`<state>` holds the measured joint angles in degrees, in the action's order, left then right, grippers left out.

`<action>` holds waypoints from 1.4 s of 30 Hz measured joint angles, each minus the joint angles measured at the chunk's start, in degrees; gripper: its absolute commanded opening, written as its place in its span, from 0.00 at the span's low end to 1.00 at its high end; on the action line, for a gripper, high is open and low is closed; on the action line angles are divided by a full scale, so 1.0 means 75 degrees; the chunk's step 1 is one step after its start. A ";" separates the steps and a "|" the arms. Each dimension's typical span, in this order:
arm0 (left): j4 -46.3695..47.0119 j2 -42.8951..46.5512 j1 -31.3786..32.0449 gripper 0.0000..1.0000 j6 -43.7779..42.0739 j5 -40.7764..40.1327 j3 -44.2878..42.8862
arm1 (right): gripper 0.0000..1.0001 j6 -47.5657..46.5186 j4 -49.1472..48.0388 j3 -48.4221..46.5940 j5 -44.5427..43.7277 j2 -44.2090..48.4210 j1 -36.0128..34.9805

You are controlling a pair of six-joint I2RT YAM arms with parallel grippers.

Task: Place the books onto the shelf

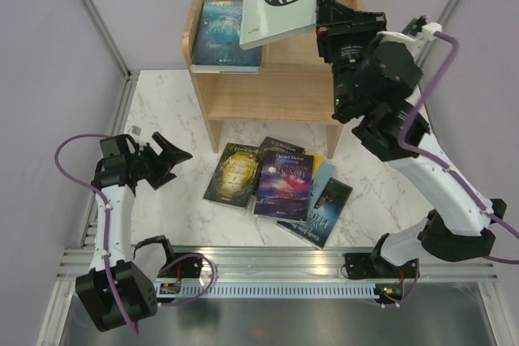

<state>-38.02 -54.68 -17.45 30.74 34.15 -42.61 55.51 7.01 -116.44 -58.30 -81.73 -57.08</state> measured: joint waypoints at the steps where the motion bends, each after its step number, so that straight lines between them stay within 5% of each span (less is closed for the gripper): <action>1: 0.0015 0.0026 0.0020 1.00 0.0000 0.0006 0.0009 | 0.00 0.0271 0.0143 -0.0003 0.0227 -0.0140 0.0271; 11: 0.0070 0.0114 0.0111 1.00 0.0000 0.0070 0.0041 | 0.00 0.2317 0.1134 0.0000 0.2317 -0.1920 0.1378; 31: 0.0154 0.0131 0.0198 1.00 0.0003 0.0122 0.0108 | 0.01 0.3051 0.1131 0.0012 0.3448 -0.2011 0.1335; 39: 0.0187 0.0163 0.0210 1.00 0.0003 0.0125 0.0108 | 0.57 0.3075 0.0717 0.0702 0.3926 -0.1990 0.1157; 42: 0.0189 0.0163 0.0227 1.00 0.0000 0.0125 0.0108 | 0.72 0.3072 0.0259 0.0988 0.3987 -0.1816 0.1113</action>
<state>-36.60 -53.45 -15.75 30.74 35.09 -41.80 78.54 8.95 -109.03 -28.40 -95.35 -48.73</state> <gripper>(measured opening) 0.995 0.612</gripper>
